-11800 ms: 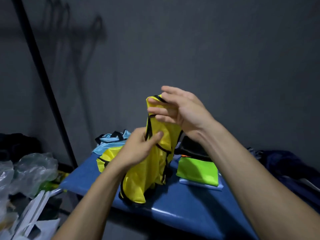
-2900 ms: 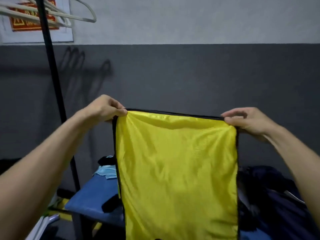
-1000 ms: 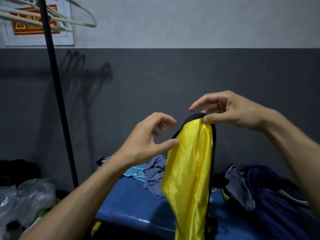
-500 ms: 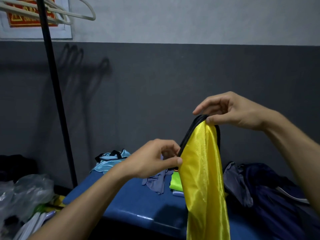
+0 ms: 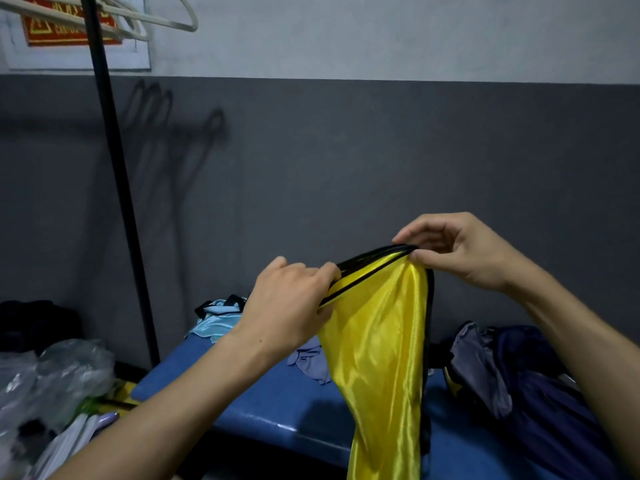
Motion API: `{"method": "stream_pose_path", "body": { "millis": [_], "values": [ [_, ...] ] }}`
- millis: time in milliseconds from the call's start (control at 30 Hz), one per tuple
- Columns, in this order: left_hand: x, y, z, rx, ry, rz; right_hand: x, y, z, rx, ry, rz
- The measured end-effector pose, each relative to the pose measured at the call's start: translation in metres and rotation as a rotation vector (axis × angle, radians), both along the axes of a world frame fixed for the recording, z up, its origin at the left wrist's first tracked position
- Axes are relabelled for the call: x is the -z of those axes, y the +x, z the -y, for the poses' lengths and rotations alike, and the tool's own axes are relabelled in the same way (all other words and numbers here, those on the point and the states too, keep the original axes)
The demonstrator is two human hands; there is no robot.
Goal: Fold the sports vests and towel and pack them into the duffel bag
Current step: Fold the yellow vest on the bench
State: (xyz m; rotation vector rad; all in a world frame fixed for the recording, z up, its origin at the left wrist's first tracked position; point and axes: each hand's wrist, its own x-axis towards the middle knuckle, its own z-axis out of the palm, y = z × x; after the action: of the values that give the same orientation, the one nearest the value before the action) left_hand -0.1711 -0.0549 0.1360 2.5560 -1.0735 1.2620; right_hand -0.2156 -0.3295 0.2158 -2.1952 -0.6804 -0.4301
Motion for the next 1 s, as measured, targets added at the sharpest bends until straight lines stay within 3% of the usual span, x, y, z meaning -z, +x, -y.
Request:
{"method": "stream_pose_path", "body": {
  "millis": [100,333,767,900,1000],
  "values": [
    [0.005,0.005,0.002,-0.085,0.033,0.073,0.008,0.0,-0.004,0.039,-0.041,0.093],
    [0.01,0.013,0.001,-0.037,-0.103,0.104,0.013,-0.002,-0.004,0.068,-0.061,0.152],
    [0.013,0.03,0.002,-0.05,0.049,0.102,0.016,0.001,0.003,0.072,-0.067,0.166],
    [0.0,0.035,-0.004,0.026,-0.008,-0.022,0.022,0.003,0.012,0.059,-0.034,0.101],
    [-0.012,0.038,-0.007,0.054,-0.085,-0.246,0.03,0.004,0.017,0.044,0.02,0.039]
  ]
}}
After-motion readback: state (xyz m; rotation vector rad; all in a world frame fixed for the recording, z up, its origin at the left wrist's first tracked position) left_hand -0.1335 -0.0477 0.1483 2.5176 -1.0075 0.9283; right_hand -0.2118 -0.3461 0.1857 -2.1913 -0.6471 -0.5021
